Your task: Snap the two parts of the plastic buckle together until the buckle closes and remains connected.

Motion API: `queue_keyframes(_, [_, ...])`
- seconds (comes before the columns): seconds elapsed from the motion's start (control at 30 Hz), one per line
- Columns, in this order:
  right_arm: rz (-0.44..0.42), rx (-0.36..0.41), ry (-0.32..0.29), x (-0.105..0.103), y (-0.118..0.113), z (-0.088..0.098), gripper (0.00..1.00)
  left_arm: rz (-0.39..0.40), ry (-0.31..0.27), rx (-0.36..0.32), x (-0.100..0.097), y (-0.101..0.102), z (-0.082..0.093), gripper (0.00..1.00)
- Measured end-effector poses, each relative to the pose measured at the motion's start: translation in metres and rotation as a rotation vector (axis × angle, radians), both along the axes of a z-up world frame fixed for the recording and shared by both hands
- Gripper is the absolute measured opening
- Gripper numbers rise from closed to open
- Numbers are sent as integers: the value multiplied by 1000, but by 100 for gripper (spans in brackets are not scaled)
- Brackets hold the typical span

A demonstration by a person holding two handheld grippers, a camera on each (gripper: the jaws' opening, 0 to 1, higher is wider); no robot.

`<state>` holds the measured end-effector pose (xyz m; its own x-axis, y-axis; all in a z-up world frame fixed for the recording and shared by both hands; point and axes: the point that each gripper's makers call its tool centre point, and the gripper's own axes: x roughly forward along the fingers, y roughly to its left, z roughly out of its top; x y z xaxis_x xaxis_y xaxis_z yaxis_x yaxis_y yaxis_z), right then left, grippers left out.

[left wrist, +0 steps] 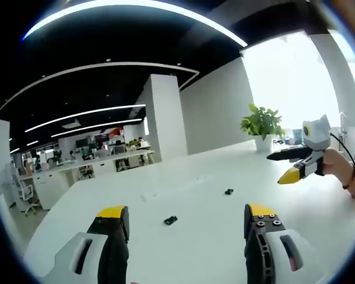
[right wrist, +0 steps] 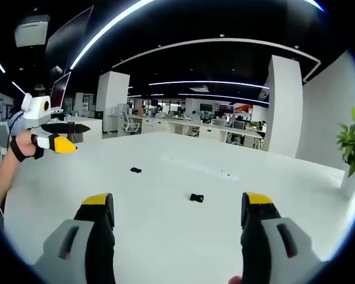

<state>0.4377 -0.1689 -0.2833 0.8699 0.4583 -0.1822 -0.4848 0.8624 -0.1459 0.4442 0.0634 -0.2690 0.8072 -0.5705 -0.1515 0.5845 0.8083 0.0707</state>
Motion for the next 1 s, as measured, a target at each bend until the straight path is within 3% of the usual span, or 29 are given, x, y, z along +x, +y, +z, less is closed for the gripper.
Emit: queue_keyframes(1.0, [1, 2, 10, 21, 0, 4, 88, -10, -4, 1, 9, -7, 12, 80])
